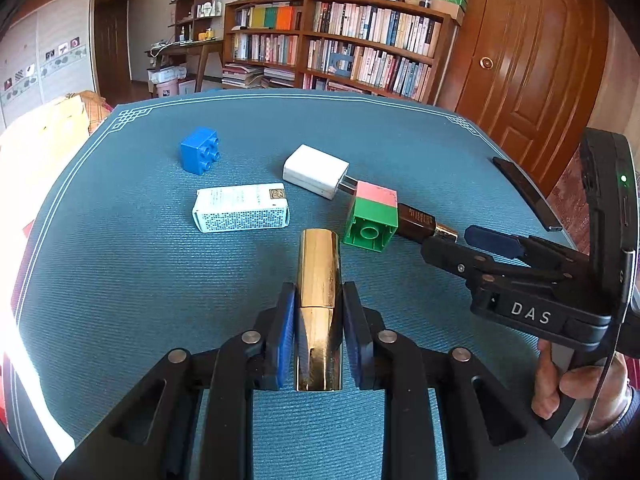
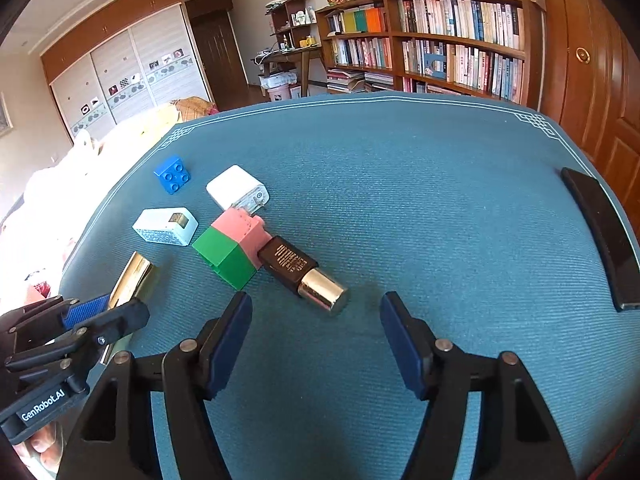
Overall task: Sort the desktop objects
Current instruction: 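Grasp the dark brown bottle with the right tool while the left tool holds the gold tube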
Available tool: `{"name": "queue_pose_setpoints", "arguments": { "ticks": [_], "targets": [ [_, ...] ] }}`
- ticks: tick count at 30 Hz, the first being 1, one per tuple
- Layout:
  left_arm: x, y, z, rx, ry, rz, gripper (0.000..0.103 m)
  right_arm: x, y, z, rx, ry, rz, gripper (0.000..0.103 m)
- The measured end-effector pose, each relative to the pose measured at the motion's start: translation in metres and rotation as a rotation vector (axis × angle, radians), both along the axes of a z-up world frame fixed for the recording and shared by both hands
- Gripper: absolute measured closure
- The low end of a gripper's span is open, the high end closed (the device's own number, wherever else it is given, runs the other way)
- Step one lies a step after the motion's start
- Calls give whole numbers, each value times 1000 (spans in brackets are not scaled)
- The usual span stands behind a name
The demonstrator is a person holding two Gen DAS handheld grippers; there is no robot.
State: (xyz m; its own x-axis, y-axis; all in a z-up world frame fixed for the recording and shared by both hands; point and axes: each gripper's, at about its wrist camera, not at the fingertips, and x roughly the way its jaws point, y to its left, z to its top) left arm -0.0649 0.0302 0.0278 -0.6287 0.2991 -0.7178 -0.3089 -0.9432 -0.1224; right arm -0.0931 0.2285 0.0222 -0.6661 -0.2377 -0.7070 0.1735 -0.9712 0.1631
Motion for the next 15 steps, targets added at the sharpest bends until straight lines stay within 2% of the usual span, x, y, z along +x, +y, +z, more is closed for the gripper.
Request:
{"name": "queue_pose_setpoints", "arguments": {
  "ticks": [5, 14, 15],
  "targets": [
    [-2, -2, -1, 13, -11, 8, 78, -13, -9, -3, 40, -2, 4, 34],
    [-2, 0, -3, 12, -16, 4, 78, -21, -26, -4, 121, 7, 21, 59],
    [-2, 0, -3, 12, -16, 6, 78, -21, -26, -4, 122, 7, 20, 66]
  ]
}}
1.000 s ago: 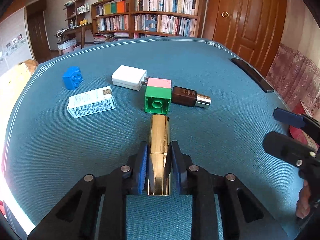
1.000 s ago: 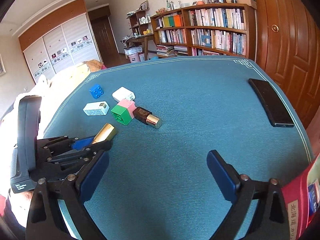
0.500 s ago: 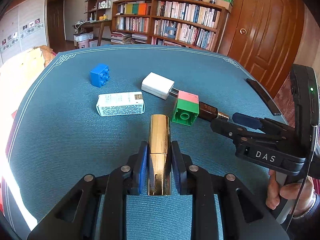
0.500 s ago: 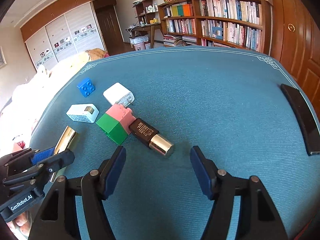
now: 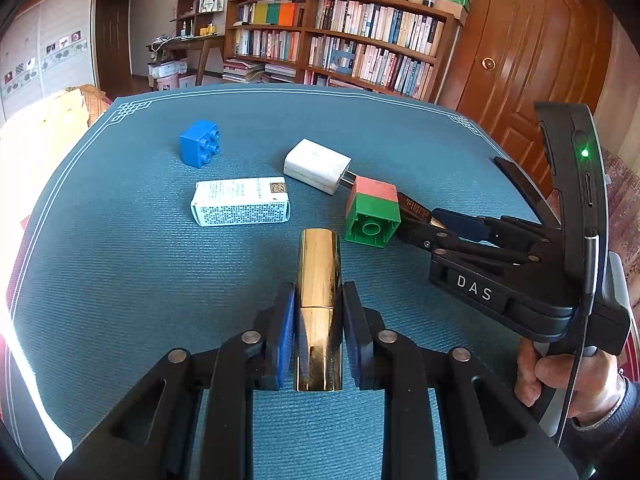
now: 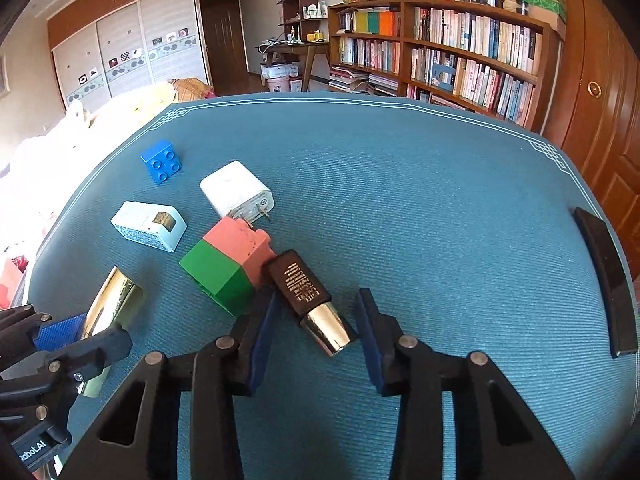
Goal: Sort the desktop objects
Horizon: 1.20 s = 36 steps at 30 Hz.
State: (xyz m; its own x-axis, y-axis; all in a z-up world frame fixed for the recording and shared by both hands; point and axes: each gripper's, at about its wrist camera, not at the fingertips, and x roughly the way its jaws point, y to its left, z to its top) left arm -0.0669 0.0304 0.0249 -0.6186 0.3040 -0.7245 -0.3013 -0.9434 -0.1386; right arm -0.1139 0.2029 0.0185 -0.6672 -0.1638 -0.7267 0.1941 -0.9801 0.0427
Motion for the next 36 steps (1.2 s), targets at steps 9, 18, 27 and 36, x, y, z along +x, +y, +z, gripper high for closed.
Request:
{"name": "queue_pose_setpoints", "arguments": {
  "ticks": [9, 18, 27, 36],
  "targets": [
    [4, 1, 2, 8, 7, -7, 78, 19, 9, 2, -51, -11, -4, 81],
    [13, 8, 13, 34, 26, -43, 78, 61, 22, 15, -118, 15, -29, 81],
    [30, 21, 25, 47, 55, -78, 78, 100, 32, 27, -110, 39, -46, 93],
    [42, 22, 25, 67, 44, -78, 78, 95, 49, 6, -239, -73, -99, 92]
  ]
}}
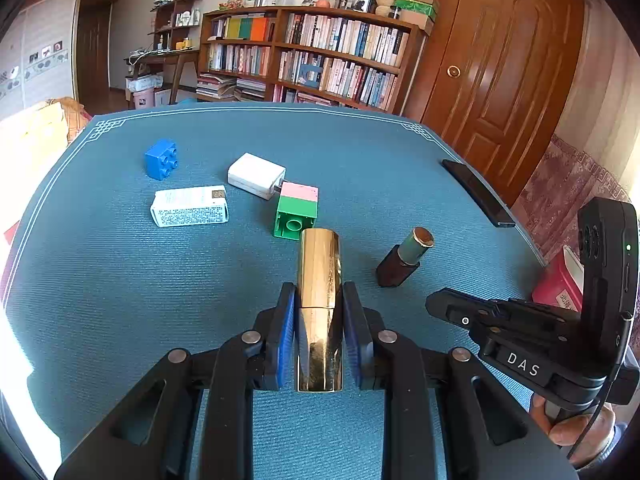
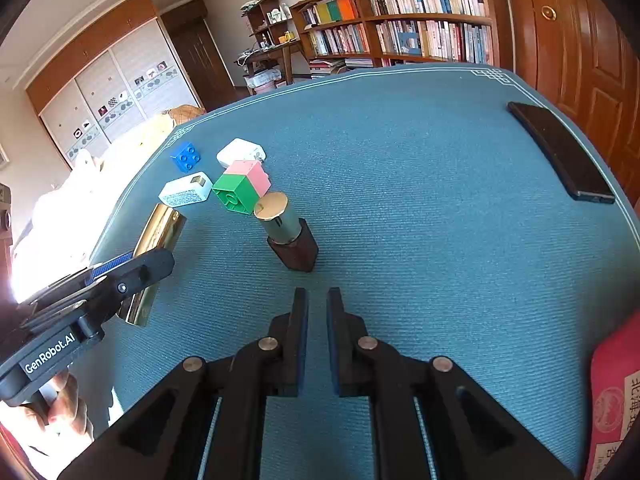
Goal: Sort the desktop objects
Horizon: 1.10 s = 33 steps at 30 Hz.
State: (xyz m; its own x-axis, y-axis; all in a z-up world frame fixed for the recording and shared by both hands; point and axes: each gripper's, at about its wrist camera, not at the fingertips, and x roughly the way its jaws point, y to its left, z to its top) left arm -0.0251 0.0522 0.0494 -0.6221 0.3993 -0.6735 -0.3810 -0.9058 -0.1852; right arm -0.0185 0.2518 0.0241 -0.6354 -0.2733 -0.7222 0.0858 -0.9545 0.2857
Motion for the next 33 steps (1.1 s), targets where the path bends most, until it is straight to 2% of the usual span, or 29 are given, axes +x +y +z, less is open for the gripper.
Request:
{"name": "queue_pose_setpoints", "arguments": {
  "ticks": [2, 3, 4, 5, 6, 7, 8, 10, 17, 20, 24, 33],
  "targets": [
    [-1, -1, 0, 2, -1, 3, 78, -1, 0, -2, -10, -7, -5, 85],
    [-1, -1, -1, 3, -2, 4, 78, -2, 0, -2, -11, -3, -9, 72],
    [-1, -1, -1, 4, -2, 5, 78, -2, -1, -2, -12, 1, -14, 54],
    [-2, -2, -1, 4, -1, 6, 78, -3, -1, -2, -13, 9, -20, 43],
    [-2, -2, -2, 3, -1, 8, 78, -3, -1, 0, -15, 23, -28, 24],
    [-3, -3, -2, 3, -1, 10, 78, -3, -2, 1, -7, 40, -34, 23],
    [-4, -4, -3, 4, -3, 12, 78, -5, -5, 3, 11, 48, -37, 25],
    [-6, -6, -3, 6, -7, 17, 78, -9, -9, 5, 21, 56, -28, 40],
    [-9, -11, -6, 7, -11, 32, 78, -30, -25, 1, 47, 52, 5, 50],
    [-10, -10, -8, 3, -18, 28, 78, -36, -31, 0, 77, 63, 10, 57],
    [-9, -7, -11, -6, -24, 21, 78, -37, -33, -1, 98, 65, 7, 79],
    [-3, 0, -9, -13, -17, 2, 78, -9, -19, 11, 76, 99, -14, 81]
  ]
}}
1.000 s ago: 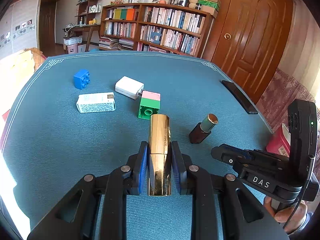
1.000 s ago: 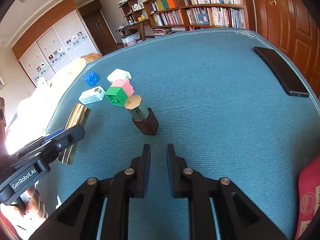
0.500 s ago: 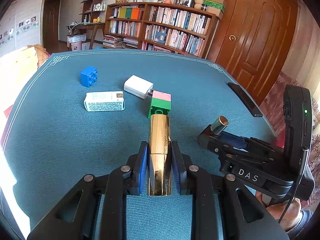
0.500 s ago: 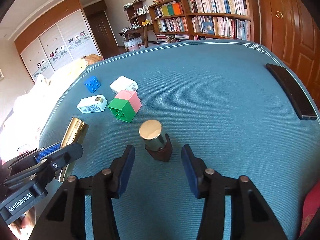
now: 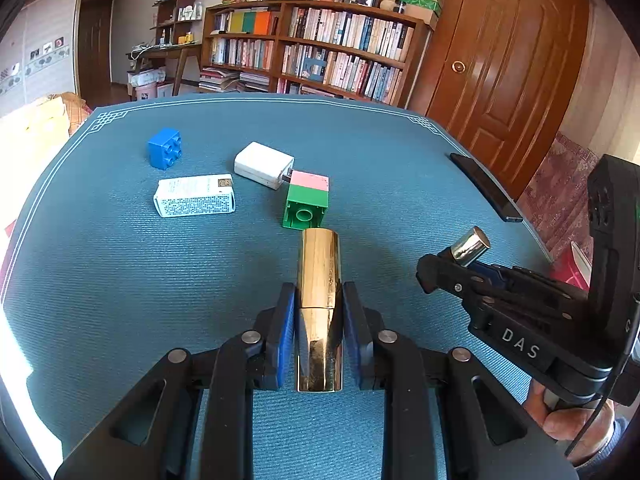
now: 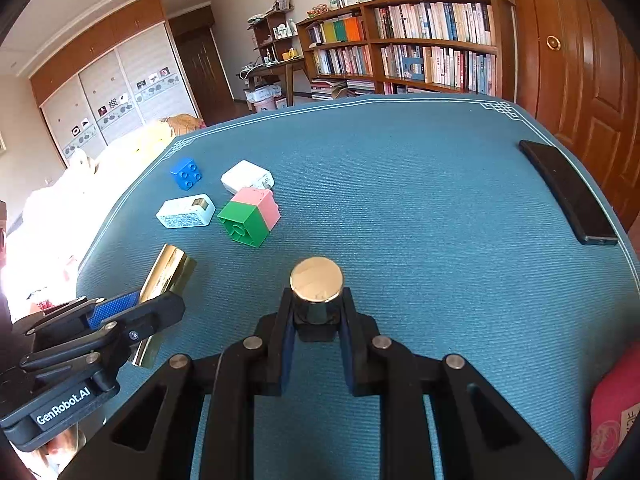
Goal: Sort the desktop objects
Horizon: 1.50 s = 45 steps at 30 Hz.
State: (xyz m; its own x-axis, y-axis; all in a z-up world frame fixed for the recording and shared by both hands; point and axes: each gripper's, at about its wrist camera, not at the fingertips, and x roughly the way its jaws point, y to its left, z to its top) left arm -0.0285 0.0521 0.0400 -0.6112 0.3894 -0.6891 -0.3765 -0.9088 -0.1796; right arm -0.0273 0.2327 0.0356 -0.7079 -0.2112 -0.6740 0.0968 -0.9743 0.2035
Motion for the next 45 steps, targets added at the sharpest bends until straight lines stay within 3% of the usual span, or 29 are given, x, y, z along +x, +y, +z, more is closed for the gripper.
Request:
{"name": "queue_pose_setpoints", "arguments": {
  "ticks": [17, 29, 35, 38, 42, 45],
  "targets": [
    [46, 49, 19, 2, 40, -133, 78, 110, 68, 52, 17, 122, -125, 81],
    [86, 122, 38, 37, 54, -316, 78, 184, 149, 68, 61, 162, -309, 81],
    [95, 144, 36, 21, 42, -343, 78, 203, 160, 61, -20, 138, -249, 81],
    [94, 149, 31, 8, 28, -337, 78, 204, 142, 51, -27, 121, -176, 81],
    [95, 150, 26, -8, 19, -336, 78, 200, 119, 28, 24, 68, -165, 81],
    [93, 146, 25, -6, 21, -334, 78, 194, 110, 11, -5, 6, -158, 81]
  ]
}}
